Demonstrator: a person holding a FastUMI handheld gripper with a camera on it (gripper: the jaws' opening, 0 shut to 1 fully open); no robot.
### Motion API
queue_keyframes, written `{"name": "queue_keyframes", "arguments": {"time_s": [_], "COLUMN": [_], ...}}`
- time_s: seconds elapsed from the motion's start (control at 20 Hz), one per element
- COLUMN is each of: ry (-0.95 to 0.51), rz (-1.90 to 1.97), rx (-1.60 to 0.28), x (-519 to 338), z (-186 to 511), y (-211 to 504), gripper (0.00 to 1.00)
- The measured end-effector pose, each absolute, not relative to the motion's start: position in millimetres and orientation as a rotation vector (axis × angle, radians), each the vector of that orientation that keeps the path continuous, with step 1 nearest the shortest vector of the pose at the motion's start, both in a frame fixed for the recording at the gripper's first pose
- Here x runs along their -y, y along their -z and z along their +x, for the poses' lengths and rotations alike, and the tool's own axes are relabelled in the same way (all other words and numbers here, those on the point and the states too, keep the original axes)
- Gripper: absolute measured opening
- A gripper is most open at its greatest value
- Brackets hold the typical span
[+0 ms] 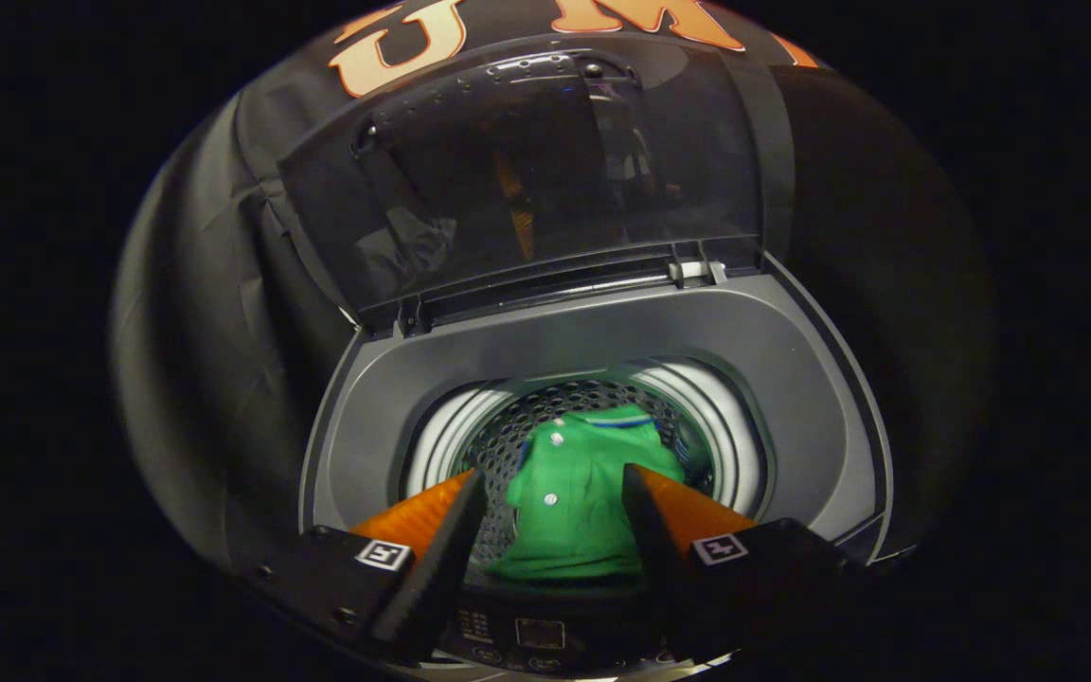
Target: Put the clothes into the washing machine and then close the washing machine lid.
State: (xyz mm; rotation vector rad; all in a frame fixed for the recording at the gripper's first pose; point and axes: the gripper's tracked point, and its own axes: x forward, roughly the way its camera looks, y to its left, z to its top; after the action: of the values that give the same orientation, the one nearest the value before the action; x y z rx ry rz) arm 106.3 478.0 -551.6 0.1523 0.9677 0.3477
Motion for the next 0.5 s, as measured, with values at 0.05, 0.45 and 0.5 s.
{"name": "queue_keyframes", "arguments": {"time_s": [0.05,0.45,0.5], "ry": [-0.344,-0.354,-0.361], "rz": [0.151,0.19,0.198], "rx": [-0.96,-0.709,-0.666], "x": [-473,-473,-475], "z": [103,129,135], "y": [548,439,421], "gripper": [0.73,0.99,0.98]}}
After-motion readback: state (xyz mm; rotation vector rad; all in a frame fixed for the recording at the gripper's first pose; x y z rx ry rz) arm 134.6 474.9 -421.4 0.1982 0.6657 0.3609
